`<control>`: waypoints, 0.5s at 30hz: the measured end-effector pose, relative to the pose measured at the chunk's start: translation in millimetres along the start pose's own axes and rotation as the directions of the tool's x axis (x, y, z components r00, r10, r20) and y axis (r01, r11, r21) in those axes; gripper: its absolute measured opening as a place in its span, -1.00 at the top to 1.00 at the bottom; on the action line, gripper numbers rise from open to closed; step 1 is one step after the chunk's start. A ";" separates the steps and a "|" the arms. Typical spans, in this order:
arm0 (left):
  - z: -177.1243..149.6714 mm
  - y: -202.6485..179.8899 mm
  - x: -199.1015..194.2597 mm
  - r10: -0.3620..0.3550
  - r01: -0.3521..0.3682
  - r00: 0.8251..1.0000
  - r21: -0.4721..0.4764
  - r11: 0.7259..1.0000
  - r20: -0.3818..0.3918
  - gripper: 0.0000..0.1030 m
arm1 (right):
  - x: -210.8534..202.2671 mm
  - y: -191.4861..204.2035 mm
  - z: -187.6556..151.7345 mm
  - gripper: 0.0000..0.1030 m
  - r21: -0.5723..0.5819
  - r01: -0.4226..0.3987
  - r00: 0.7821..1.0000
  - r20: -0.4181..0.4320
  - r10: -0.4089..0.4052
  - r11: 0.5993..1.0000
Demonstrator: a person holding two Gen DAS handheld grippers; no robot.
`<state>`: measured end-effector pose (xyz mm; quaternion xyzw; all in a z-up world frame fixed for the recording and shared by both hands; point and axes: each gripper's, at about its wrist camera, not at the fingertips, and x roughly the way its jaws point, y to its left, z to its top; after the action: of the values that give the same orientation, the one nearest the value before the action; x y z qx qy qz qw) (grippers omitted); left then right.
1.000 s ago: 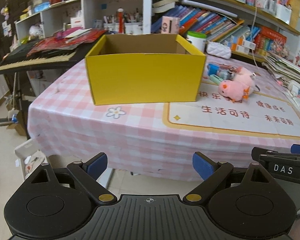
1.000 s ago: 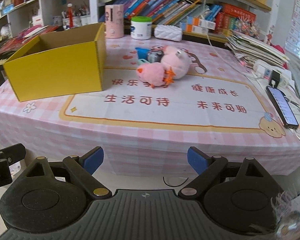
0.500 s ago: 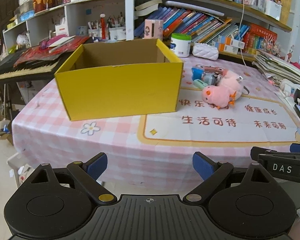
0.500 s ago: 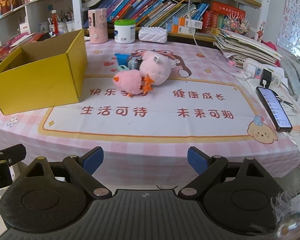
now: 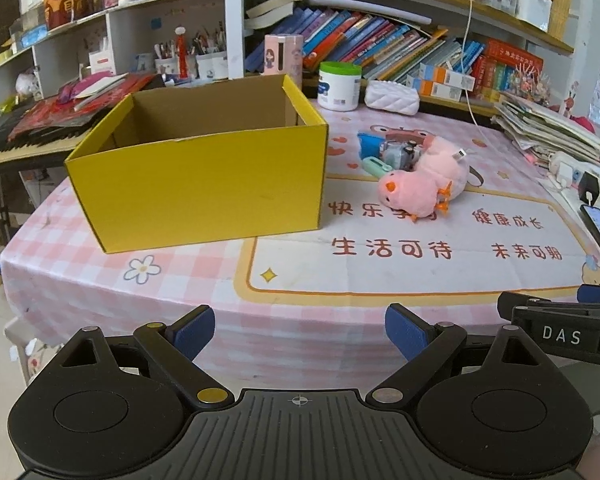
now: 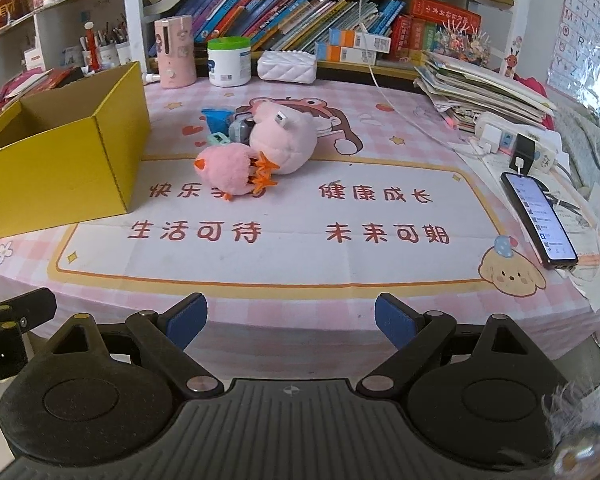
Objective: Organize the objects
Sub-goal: 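Grasp the pink chick plush with the left gripper while the right gripper approaches the pink pig plush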
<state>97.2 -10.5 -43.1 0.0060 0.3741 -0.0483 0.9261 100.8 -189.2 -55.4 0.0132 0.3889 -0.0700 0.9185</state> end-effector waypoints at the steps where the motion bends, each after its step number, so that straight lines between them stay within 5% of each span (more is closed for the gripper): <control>1: 1.1 -1.4 1.0 0.000 0.000 1.000 0.000 1.000 0.000 -0.83 | 0.6 -1.6 1.0 -0.76 0.002 0.001 1.000 0.000 -0.001 1.000; 15: 24.5 -24.3 26.5 -0.015 0.016 1.000 -0.034 0.999 0.011 -0.82 | 23.9 -19.5 34.2 -0.75 -0.042 -0.027 0.999 0.019 0.028 0.999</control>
<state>130.8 -38.0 -43.2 -0.0129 0.3700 -0.0492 0.9276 139.0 -214.1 -48.1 -0.0011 0.3812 -0.0493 0.9232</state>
